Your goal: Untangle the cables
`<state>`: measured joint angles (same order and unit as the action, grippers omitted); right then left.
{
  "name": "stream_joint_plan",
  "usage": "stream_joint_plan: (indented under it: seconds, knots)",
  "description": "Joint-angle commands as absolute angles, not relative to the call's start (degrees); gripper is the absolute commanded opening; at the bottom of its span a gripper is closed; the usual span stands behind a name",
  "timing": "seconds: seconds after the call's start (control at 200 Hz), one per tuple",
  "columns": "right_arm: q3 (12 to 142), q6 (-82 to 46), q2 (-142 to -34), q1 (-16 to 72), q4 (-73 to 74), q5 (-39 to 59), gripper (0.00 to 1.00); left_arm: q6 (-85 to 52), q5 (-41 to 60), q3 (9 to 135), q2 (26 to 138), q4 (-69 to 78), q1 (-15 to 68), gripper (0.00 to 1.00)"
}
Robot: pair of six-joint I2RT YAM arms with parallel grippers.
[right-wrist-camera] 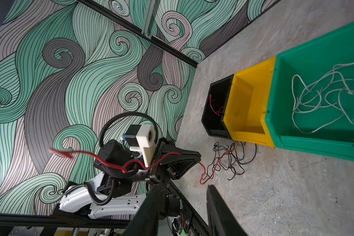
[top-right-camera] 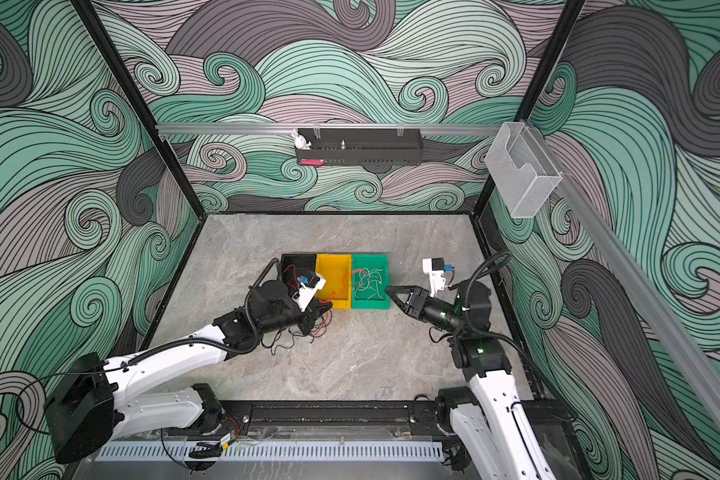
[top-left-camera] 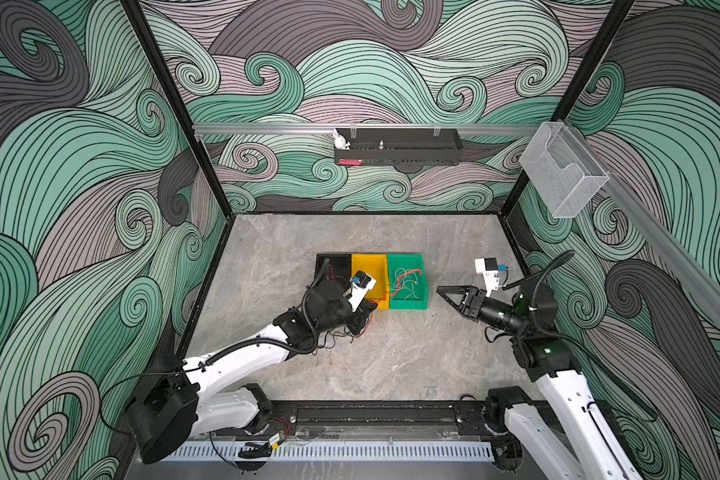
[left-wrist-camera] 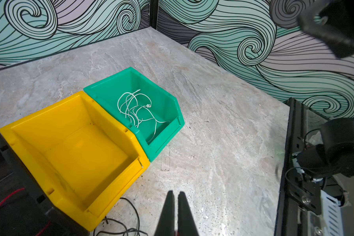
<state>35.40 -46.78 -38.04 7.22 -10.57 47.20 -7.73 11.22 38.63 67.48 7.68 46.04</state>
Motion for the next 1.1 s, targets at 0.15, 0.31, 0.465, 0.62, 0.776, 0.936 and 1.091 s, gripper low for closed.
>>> stream_joint_plan:
  seconds: [0.15,0.31,0.465,0.62,0.776,0.936,1.091]
  knots:
    - [34.48,-36.16,-37.15,7.65,-20.25,38.73,0.54,-13.88,9.82,46.15,64.67,0.05,46.49,0.00]
    - [29.60,-38.77,-40.49,9.46,-14.91,39.40,0.48,-17.07,10.02,48.18,62.98,-1.05,46.45,0.00]
    - [26.91,-41.67,-45.13,17.20,-6.05,36.43,0.49,-19.97,10.28,48.47,59.89,-0.79,46.48,0.00]
    - [27.74,-41.11,-54.90,27.03,0.02,31.30,0.51,-22.02,10.40,49.03,57.87,-0.68,46.48,0.00]
    - [29.53,-42.62,-67.30,33.86,8.96,30.53,0.50,-23.98,10.44,50.45,56.92,-1.65,46.49,0.00]
    - [33.09,-42.63,-74.89,37.82,12.39,30.49,0.51,-23.91,9.40,50.63,55.78,-2.49,46.49,0.00]
    - [33.03,-41.99,-76.10,38.95,12.51,28.85,0.53,-23.63,6.88,49.66,54.85,-2.89,46.49,0.00]
